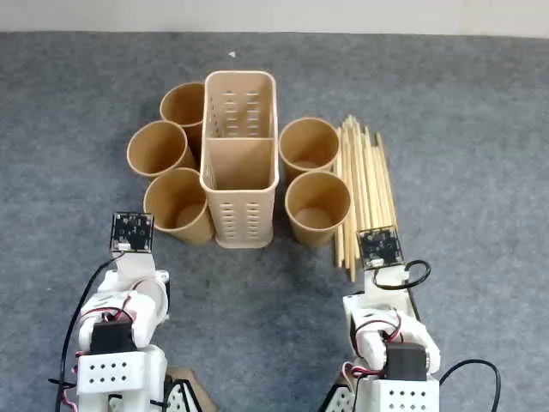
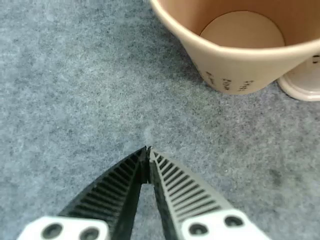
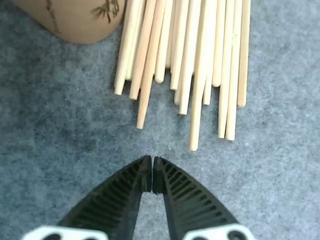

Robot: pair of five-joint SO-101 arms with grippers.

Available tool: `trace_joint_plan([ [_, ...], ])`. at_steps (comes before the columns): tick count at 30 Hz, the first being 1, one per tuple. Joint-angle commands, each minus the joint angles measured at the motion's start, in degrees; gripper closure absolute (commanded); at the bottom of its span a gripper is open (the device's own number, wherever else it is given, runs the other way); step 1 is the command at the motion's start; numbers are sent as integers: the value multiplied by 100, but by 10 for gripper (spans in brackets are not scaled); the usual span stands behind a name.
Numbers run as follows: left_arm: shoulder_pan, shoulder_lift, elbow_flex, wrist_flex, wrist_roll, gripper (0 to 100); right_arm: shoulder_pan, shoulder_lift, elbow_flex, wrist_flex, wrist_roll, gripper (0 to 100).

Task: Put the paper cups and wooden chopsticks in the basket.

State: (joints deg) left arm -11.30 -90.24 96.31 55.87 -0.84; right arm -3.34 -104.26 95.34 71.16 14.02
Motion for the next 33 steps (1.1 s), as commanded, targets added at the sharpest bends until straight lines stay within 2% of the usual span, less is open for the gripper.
trace_joint_plan([
  [1,-4,-31,136,18,-9,969,4,-4,840,13,44,971],
  [21,31,-31,136,44,-26,969,-13,-13,848,-4,53,971],
  [25,-22,-31,136,44,-35,969,-75,-13,831,-857,62,971],
  [28,-321,-31,136,18,-35,968,-4,-13,822,-1376,70,971],
  [33,-1596,-31,92,-325,-44,969,910,-13,277,-1780,774,971],
])
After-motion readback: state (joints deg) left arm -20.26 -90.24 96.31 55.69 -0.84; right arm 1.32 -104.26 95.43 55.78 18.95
